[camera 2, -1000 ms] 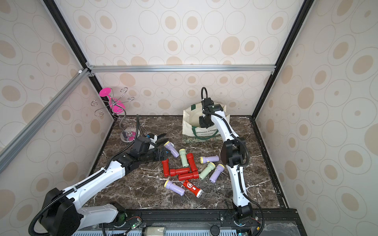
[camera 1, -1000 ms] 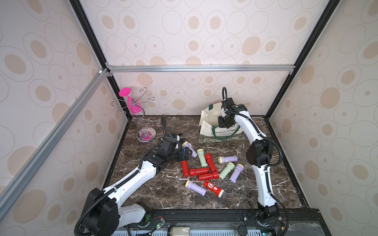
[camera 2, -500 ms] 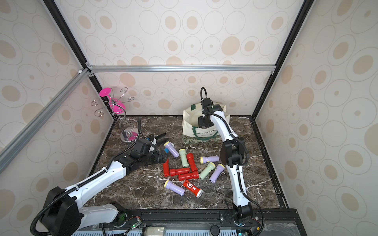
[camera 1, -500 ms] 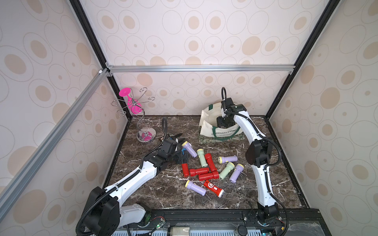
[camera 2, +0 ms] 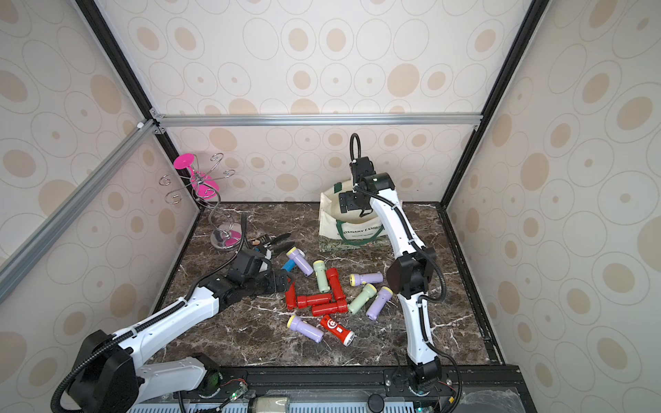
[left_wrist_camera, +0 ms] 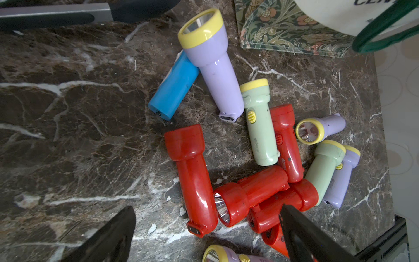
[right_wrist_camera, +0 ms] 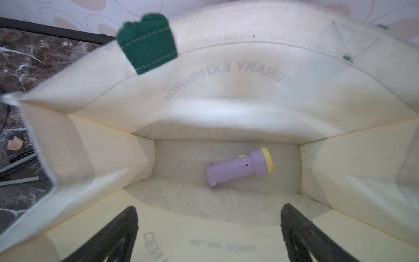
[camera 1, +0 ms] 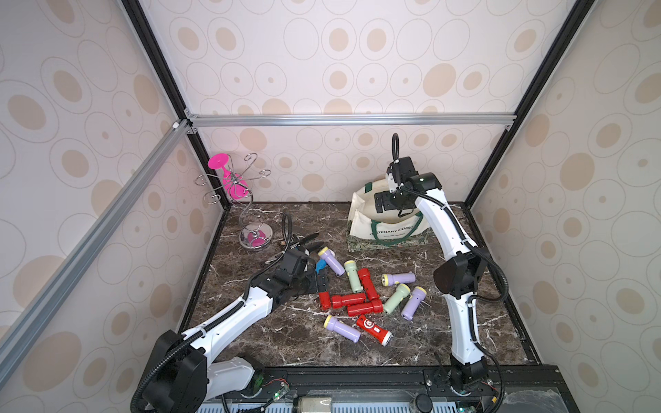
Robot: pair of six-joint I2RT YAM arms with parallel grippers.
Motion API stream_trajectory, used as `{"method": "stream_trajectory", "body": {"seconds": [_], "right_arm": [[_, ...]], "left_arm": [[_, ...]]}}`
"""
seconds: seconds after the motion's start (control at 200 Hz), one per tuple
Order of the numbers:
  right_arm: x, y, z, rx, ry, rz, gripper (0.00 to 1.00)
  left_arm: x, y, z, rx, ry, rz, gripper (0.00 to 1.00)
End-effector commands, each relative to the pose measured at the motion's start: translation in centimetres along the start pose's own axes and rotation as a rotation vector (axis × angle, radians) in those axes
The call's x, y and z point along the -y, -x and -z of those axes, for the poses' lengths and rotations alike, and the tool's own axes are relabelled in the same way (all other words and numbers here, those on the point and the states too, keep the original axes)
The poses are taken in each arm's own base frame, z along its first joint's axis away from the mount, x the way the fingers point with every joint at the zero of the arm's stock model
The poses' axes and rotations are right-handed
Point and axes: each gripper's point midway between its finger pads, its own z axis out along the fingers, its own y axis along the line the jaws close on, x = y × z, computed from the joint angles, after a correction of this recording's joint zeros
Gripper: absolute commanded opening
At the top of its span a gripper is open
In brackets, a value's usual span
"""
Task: Put the flashlights into the tote bags
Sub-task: Place the flashlight in the canvas bag, then pick up the flashlight from the center of the board.
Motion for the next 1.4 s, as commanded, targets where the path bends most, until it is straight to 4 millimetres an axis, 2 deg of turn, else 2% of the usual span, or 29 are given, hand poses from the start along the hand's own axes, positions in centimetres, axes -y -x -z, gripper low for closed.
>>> {"method": "stream_trajectory", "body": {"seconds": [0.0, 0.3, 0.53, 0.63, 0.65, 0.77, 0.835, 0.97, 1.161, 1.396], "right_arm": [[-0.6, 0.3, 4.1, 0.032, -0.001, 0.033, 1.00], [-3.5, -0.9, 9.9, 0.059, 0.014, 0.093, 1.00], [-6.6, -3.4, 12.4, 0.048, 0.067, 0.137, 1.00], [-8.1, -4.3, 13.6, 0.050, 0.126, 0.138, 1.00], [-8.3, -5.1, 13.2, 0.027, 0.128, 0.144, 1.00], [-9.7, -6.7, 13.7, -0.004, 0.176, 0.146, 1.00], [-10.2, -7.7, 13.8, -0.020, 0.183, 0.145, 1.00], [-11.0, -9.7, 13.7, -0.038, 0.208, 0.105, 1.00], [-11.3, -11.4, 14.1, -0.034, 0.231, 0.072, 1.00], [-11.1, -12.3, 14.0, -0.047, 0.233, 0.065, 1.00]], "left_arm": [[-0.7, -0.7, 0.5, -0.021, 0.015, -0.007, 0.99], [-1.1, -3.1, 0.2, -0.078, -0.014, -0.025, 0.98], [-1.4, -5.1, -0.4, -0.126, -0.013, -0.018, 0.89], [-1.1, -5.1, -1.0, -0.118, -0.028, -0.002, 0.87], [-1.1, -5.0, -1.2, -0.117, -0.028, 0.001, 0.86], [-0.7, -3.7, -1.9, -0.091, -0.006, 0.021, 0.81], [-1.1, -3.1, -2.5, -0.061, 0.020, 0.042, 0.78], [-1.3, -2.9, -4.4, -0.080, 0.057, 0.058, 0.75], [-1.2, -2.2, -6.5, -0.068, 0.072, 0.089, 0.69], [-2.8, -2.7, -8.8, -0.098, 0.183, 0.073, 0.62]]}}
